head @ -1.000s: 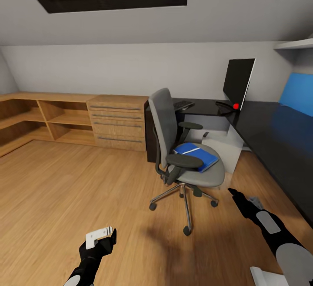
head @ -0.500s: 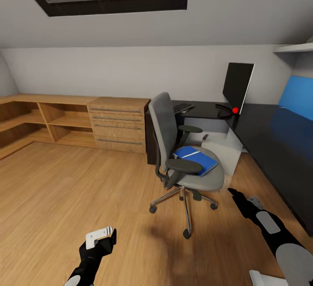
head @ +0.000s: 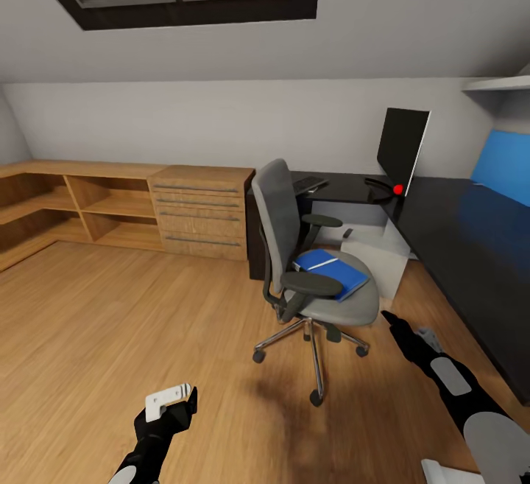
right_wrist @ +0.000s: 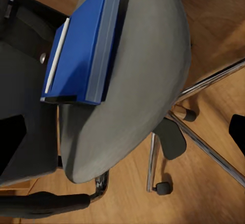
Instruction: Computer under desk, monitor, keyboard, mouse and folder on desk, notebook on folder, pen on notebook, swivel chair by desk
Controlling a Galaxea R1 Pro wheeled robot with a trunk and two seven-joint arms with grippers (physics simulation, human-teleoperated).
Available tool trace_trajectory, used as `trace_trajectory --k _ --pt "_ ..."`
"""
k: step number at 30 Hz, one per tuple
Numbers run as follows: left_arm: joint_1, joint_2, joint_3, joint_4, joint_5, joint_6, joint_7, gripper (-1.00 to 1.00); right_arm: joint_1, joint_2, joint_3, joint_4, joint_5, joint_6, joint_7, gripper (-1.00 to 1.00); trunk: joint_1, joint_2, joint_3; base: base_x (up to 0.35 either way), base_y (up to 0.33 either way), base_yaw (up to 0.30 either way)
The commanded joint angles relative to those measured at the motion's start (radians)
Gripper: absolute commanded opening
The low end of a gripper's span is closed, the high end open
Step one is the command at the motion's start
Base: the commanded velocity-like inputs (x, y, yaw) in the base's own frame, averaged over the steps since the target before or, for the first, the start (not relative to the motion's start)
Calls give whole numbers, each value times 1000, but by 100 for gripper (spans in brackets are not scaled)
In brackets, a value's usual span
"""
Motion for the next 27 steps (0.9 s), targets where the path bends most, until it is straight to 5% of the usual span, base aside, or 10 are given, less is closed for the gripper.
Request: trace_trajectory --k 1,27 --pt "0 0 -1 -2 10 4 6 100 -1 0 -5 0 -6 8 5 100 0 0 -1 0 0 0" --pt "0 1 -4 0 10 4 6 100 -1 0 -9 1 -7 -62 14 100 0 0 -1 146 0 0"
